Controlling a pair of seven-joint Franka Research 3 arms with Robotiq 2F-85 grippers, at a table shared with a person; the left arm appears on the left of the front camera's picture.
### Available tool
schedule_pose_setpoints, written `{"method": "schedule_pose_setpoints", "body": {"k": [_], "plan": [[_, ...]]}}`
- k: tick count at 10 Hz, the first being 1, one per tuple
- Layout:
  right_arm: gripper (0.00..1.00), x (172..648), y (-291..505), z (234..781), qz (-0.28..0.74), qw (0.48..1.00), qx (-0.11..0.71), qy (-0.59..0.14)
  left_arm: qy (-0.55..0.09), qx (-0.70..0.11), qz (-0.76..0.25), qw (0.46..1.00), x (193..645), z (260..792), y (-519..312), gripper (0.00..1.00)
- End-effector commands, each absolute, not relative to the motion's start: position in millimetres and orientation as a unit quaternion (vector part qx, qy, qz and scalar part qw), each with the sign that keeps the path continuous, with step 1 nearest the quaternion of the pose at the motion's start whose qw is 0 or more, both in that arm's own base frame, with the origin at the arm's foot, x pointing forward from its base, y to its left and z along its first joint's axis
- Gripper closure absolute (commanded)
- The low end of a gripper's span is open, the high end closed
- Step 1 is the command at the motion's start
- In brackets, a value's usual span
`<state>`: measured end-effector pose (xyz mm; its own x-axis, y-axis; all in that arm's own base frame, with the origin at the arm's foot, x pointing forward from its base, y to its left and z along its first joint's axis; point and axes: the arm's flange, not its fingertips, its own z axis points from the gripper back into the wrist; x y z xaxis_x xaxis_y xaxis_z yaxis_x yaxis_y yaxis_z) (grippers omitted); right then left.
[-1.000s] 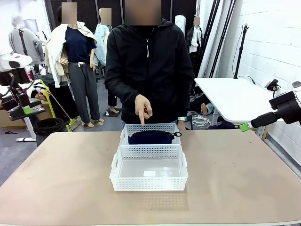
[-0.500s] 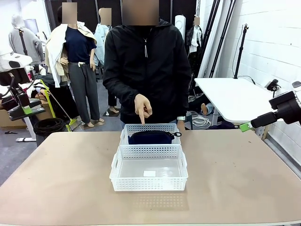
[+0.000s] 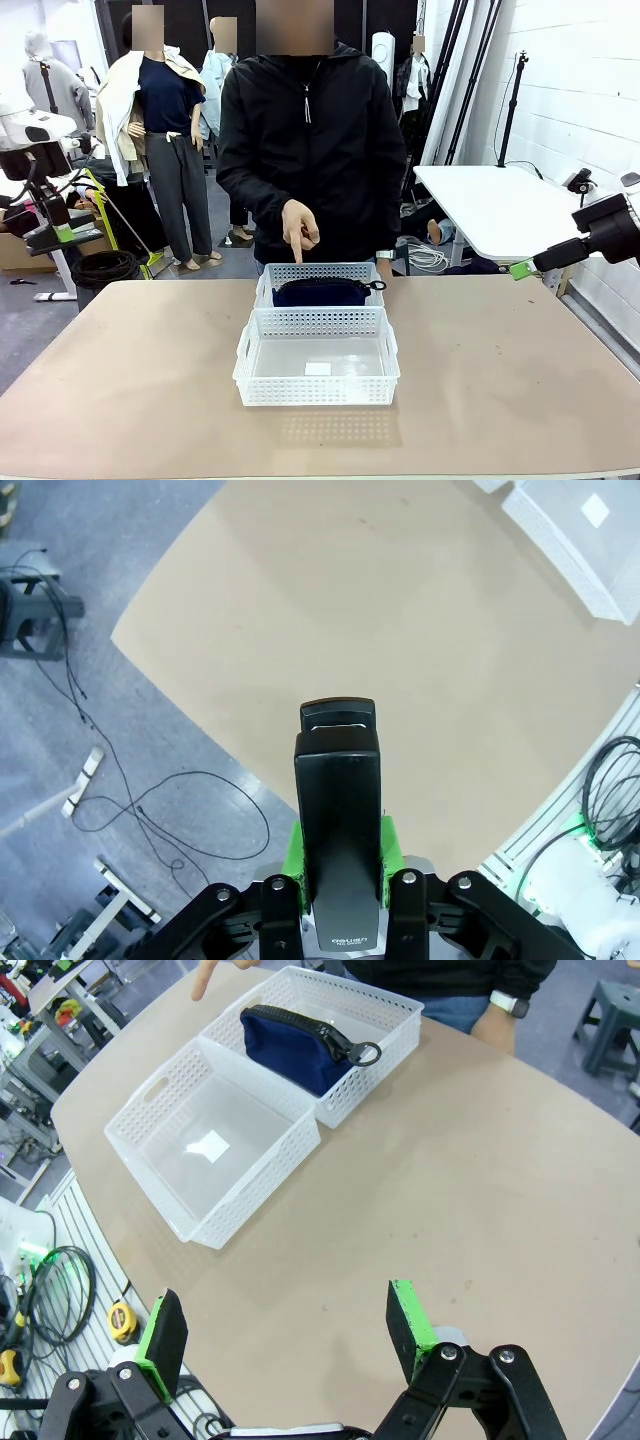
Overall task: Distribute items into two baskets.
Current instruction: Place the picked Stapler into the Organizing basket as instructed by the person.
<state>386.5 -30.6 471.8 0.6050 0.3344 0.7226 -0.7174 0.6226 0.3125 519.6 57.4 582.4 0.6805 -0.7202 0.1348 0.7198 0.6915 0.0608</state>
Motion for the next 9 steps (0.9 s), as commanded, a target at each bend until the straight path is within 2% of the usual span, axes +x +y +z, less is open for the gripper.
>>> {"method": "schedule_pose_setpoints", "body": {"k": [1, 5, 9], "plan": [[0.00, 387, -29, 472, 0.306, 0.844, 0.309, -0.314, -0.066, 0.004, -0.395, 0.916, 491, 596, 39, 1.00], [0.00, 387, -29, 472, 0.306, 0.844, 0.309, -0.314, -0.053, -0.003, -0.479, 0.876, 454, 597, -15, 1.00], [0.00, 387, -29, 472, 0.306, 0.844, 0.309, -0.314, -0.052, -0.009, -0.551, 0.833, 465, 589, -64, 1.00]]}}
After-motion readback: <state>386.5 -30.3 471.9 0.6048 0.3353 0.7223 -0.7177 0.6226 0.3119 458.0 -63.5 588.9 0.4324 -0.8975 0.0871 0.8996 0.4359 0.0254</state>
